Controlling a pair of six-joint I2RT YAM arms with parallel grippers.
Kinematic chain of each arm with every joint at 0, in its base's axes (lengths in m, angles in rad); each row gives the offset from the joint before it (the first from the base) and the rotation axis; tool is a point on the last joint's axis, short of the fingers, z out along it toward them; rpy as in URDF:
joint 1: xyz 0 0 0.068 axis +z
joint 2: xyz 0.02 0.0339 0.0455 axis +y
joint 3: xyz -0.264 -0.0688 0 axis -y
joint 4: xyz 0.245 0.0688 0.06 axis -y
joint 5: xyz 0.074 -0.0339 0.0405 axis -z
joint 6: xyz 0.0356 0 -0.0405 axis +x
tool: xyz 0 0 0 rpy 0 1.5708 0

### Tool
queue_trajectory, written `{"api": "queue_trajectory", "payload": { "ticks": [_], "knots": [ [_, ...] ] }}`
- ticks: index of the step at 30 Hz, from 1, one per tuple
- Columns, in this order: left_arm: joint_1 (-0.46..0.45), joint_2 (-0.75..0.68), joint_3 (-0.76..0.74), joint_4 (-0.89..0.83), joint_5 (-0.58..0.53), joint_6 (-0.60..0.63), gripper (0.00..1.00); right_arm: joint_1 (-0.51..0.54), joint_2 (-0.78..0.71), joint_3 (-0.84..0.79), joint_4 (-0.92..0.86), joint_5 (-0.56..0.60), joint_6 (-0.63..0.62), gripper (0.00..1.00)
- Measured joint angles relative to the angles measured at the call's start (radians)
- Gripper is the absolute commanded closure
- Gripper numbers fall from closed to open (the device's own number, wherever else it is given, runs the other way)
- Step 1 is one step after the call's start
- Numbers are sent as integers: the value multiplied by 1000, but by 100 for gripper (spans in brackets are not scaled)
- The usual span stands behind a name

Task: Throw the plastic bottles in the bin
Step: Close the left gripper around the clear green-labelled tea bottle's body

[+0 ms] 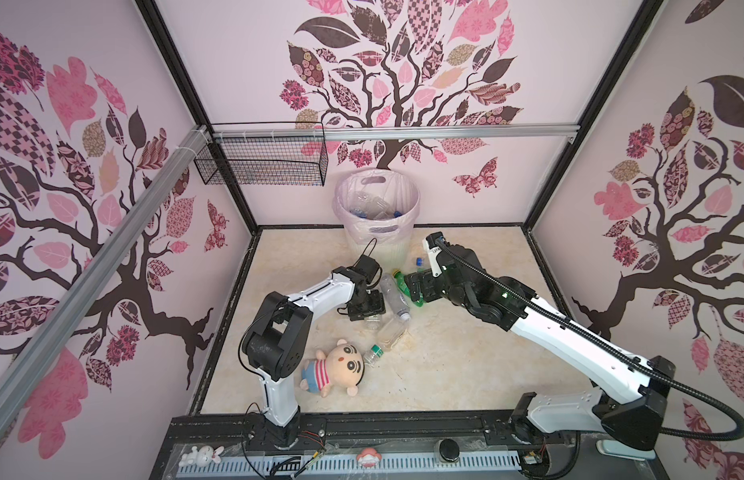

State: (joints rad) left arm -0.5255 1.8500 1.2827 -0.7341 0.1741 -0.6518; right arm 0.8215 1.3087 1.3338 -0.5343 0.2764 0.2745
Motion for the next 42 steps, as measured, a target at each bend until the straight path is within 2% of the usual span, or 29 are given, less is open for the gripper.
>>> {"api": "queue_trajectory", "payload": {
  "ticks": [10,15,24,30,35,39,42],
  "knots": [
    [-1,-3,-2,0,-14,24,47,0,0,0,-1,0,-5,0],
    [-1,-14,-17,12,-18,39,49,-1,0,0,-1,-1,-4,0],
    [-4,-21,-24,15,-46,59,45,-7,0,0,-1,-10,10,0],
    [-5,-19,-24,15,-66,79,37,-11,0,-1,-1,-12,18,0],
    [-6,-16,-24,15,-72,95,39,-16,0,-6,-1,-12,18,0],
    [-6,-16,-24,15,-82,103,33,-20,0,-7,-1,-13,20,0],
    [-5,0,-24,11,-105,106,33,-24,0,-10,0,-19,23,0]
  ]
}}
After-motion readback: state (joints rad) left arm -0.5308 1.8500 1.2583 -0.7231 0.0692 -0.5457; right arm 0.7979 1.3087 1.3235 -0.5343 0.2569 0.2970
